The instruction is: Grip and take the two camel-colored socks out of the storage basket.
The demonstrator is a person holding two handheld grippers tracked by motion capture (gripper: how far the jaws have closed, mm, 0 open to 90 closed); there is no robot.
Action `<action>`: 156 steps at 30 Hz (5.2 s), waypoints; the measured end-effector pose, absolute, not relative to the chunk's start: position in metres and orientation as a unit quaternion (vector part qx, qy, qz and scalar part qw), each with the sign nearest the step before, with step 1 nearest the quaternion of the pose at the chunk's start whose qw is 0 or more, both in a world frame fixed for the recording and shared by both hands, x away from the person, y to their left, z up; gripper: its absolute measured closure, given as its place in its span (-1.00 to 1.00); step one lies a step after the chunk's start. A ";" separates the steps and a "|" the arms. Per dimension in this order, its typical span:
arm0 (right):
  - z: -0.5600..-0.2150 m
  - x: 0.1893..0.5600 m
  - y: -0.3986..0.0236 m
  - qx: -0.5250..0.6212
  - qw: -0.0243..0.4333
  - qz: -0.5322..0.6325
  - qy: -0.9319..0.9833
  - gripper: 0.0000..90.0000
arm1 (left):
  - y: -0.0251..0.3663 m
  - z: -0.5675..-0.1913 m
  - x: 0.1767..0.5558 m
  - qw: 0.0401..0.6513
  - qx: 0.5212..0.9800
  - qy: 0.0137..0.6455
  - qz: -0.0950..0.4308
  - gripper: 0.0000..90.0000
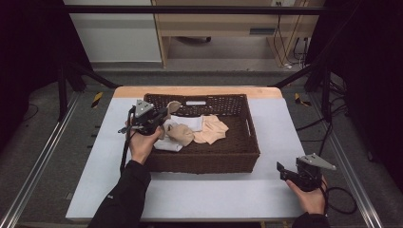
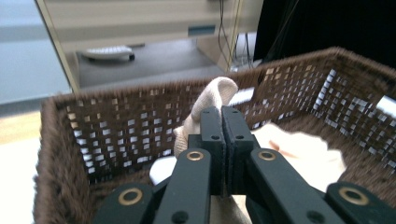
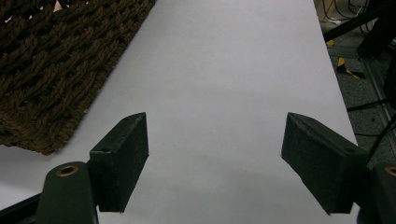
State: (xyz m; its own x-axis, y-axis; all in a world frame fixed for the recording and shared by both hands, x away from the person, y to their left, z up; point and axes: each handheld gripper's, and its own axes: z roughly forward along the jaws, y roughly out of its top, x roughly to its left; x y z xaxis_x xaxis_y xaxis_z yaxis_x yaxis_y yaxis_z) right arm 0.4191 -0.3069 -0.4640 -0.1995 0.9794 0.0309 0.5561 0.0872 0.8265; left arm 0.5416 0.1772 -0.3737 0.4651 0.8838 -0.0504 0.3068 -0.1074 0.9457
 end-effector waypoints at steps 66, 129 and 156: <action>-0.463 0.415 -0.307 0.566 0.286 0.371 0.679 -0.49 | 0.162 -0.367 0.371 0.575 0.769 0.229 0.160 0.95; -0.464 0.415 -0.308 0.565 0.283 0.368 0.682 -0.49 | 0.182 -0.379 0.398 0.549 0.744 0.321 0.205 0.03; -0.463 0.417 -0.307 0.563 0.286 0.372 0.680 -0.48 | 0.166 -0.329 0.504 0.514 0.719 0.377 0.276 -0.02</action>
